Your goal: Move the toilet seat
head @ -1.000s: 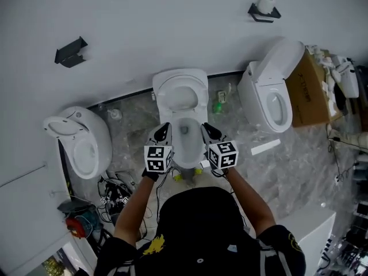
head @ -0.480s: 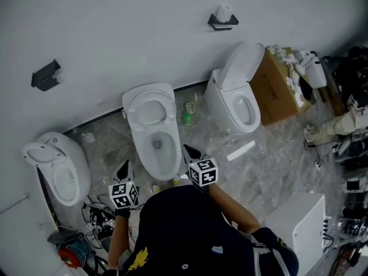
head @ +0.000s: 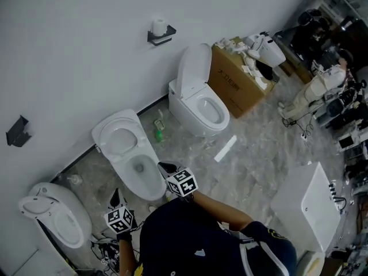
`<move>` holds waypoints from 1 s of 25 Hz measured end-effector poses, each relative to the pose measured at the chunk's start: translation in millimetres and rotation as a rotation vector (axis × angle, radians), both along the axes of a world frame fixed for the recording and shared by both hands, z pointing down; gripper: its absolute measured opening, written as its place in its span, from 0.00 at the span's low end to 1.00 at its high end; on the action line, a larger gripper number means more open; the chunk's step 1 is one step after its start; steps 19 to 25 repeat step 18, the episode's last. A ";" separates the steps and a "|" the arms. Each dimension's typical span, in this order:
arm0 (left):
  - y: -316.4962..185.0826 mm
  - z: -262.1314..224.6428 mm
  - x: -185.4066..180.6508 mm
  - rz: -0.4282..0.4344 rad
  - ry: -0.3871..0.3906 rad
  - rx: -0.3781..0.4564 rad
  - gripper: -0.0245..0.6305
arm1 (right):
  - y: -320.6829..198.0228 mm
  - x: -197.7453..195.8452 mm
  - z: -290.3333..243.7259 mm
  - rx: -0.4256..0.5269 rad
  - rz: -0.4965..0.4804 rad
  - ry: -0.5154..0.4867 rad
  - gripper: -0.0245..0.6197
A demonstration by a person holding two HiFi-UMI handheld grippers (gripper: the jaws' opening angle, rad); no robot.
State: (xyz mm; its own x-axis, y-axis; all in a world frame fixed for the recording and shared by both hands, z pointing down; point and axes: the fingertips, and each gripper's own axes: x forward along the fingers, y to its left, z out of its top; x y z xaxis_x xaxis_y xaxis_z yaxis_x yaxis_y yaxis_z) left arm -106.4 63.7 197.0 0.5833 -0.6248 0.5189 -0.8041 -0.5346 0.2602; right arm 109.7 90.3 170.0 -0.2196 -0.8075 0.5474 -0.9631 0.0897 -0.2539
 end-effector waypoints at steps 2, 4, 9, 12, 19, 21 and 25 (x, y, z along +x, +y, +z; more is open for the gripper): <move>6.1 -0.8 2.8 -0.001 0.013 -0.015 0.07 | 5.2 3.1 -0.5 -0.006 0.014 -0.006 0.08; 8.6 -6.1 3.1 -0.005 0.021 -0.019 0.07 | 6.3 1.7 -4.7 -0.002 0.012 -0.011 0.08; 1.2 -23.3 7.8 0.001 0.031 0.008 0.07 | 0.0 -3.2 -19.6 0.029 -0.004 0.000 0.08; 1.0 -28.0 2.6 -0.014 0.037 0.023 0.07 | -0.5 -14.0 -21.7 0.038 -0.028 0.000 0.08; 18.6 -36.4 22.4 0.024 0.068 0.038 0.07 | 21.5 -9.3 -27.9 0.041 -0.027 0.019 0.08; 18.6 -36.4 22.4 0.024 0.068 0.038 0.07 | 21.5 -9.3 -27.9 0.041 -0.027 0.019 0.08; 18.6 -36.4 22.4 0.024 0.068 0.038 0.07 | 21.5 -9.3 -27.9 0.041 -0.027 0.019 0.08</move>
